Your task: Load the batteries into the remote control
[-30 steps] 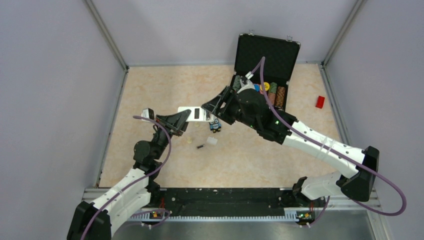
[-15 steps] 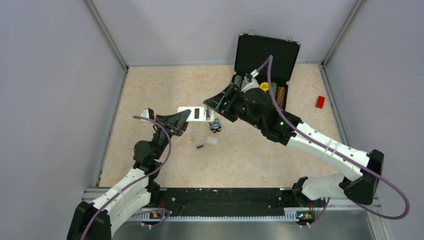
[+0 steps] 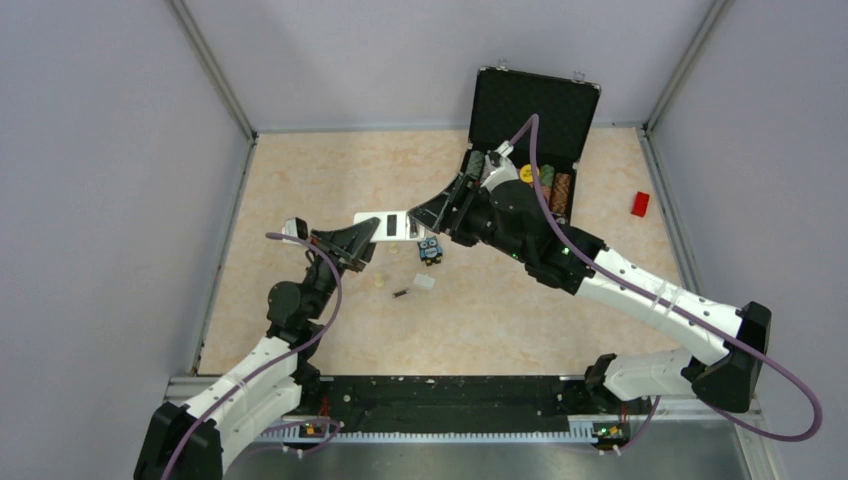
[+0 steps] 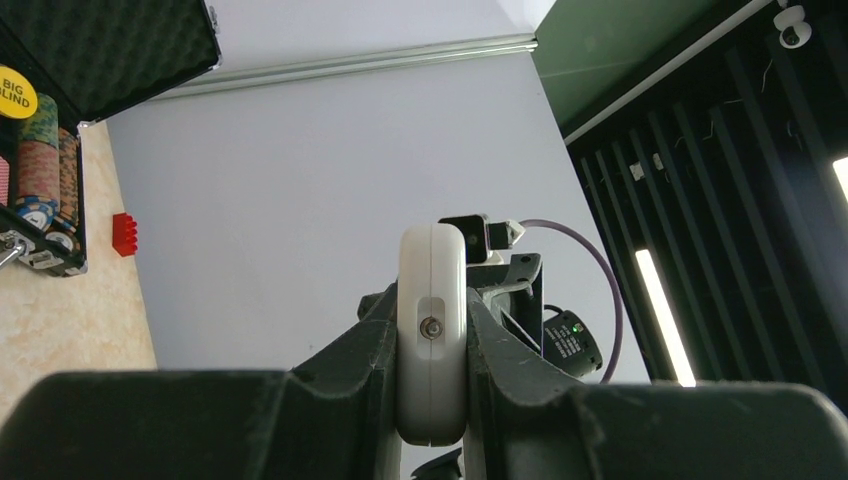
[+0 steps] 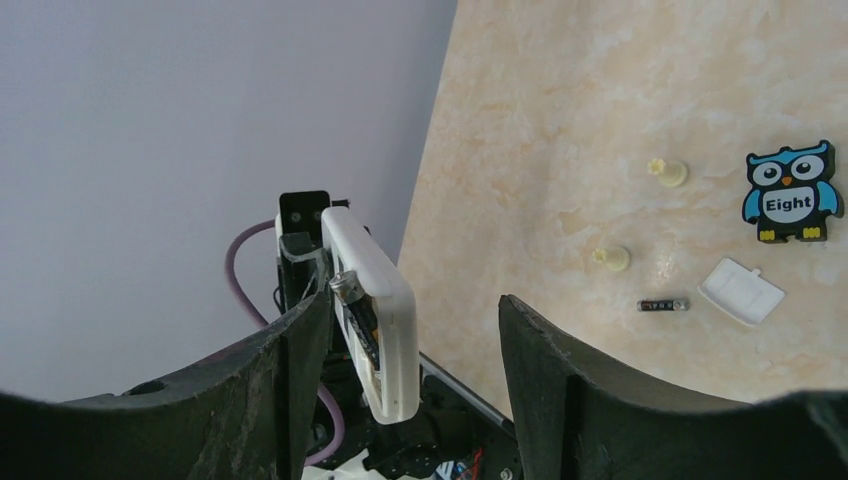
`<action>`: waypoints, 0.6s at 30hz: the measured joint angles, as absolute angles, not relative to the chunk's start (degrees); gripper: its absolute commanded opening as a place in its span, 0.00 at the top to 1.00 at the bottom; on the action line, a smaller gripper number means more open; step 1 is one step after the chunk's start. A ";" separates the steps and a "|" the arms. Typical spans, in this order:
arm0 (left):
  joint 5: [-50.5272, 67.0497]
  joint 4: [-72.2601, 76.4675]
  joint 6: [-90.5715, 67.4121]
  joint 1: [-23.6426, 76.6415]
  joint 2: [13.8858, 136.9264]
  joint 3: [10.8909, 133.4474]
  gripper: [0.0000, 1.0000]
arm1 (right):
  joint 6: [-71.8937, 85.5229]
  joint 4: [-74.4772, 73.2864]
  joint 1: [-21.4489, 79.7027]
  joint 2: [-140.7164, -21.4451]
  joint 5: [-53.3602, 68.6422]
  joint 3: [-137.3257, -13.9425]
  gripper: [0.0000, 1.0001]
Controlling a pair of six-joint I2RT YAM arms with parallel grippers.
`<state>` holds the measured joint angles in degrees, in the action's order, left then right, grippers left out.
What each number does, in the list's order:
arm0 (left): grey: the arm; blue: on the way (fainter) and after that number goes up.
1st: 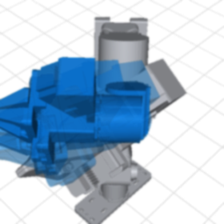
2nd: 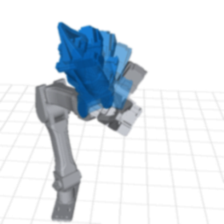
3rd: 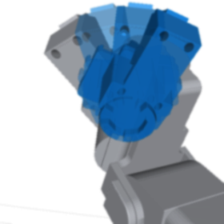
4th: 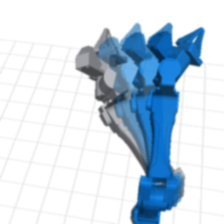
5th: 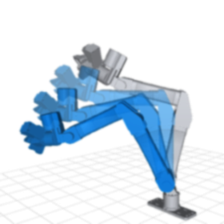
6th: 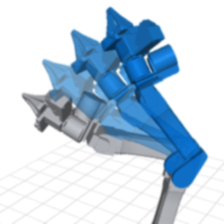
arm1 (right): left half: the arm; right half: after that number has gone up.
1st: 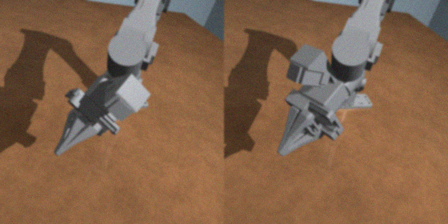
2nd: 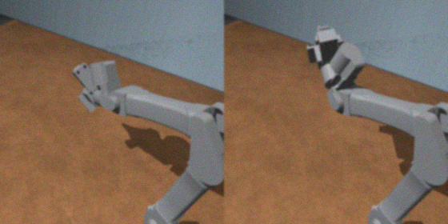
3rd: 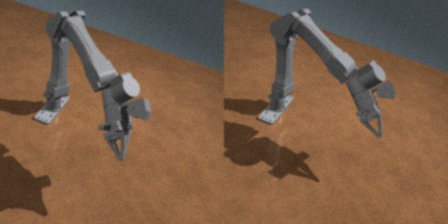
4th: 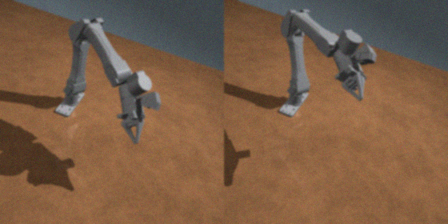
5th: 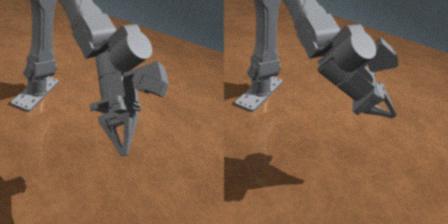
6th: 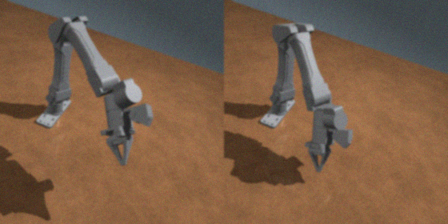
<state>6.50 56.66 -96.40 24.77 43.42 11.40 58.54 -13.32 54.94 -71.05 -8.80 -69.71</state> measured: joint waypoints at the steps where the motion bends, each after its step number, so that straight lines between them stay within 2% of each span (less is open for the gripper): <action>1: 6.37 56.66 -96.55 24.77 43.42 11.38 1.00 | 58.24 -13.28 54.94 -70.83 -8.93 -69.71 0.40; 5: 6.09 56.97 -96.99 24.77 44.14 11.35 1.00 | 56.64 -13.98 54.94 -69.84 -9.39 -69.80 0.42; 18: 5.50 57.47 -97.25 24.77 46.68 11.33 1.00 | 53.82 -21.12 54.94 -70.61 -10.04 -72.38 0.57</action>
<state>5.50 57.47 -97.25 24.77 46.68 11.33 53.82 -21.12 54.94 -70.61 -10.04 -72.38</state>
